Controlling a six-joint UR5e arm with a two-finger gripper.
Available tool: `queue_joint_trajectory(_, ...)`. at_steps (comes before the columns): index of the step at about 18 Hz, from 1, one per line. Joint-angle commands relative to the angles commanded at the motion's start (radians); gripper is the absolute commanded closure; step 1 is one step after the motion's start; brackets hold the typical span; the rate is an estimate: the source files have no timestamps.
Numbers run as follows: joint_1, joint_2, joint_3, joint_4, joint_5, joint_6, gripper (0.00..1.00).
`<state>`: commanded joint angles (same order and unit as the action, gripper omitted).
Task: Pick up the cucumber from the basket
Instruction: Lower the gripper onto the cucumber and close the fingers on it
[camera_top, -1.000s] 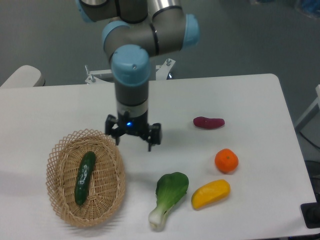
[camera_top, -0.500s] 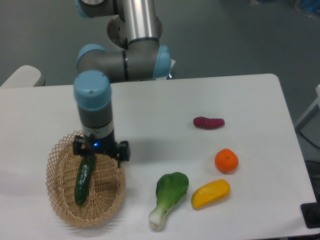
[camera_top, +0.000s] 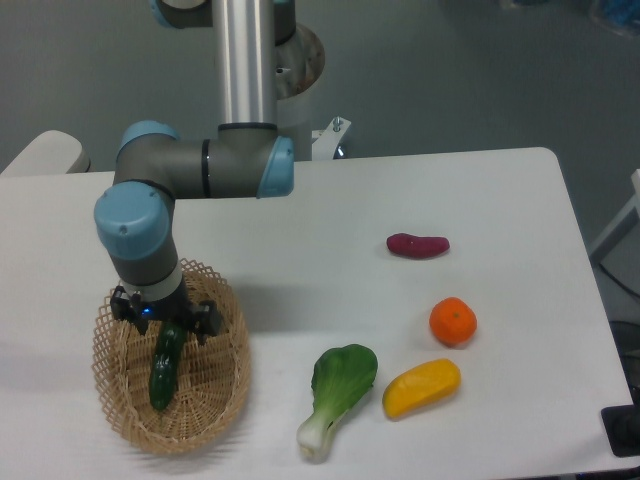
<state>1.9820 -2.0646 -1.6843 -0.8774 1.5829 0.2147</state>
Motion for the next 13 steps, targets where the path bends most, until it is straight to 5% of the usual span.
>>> queue_joint_trajectory(10,-0.026,-0.037,0.006,0.040,0.011,0.000,0.00)
queue_joint_trajectory(13,-0.026,-0.037,0.006,0.038,0.022,-0.002,0.12)
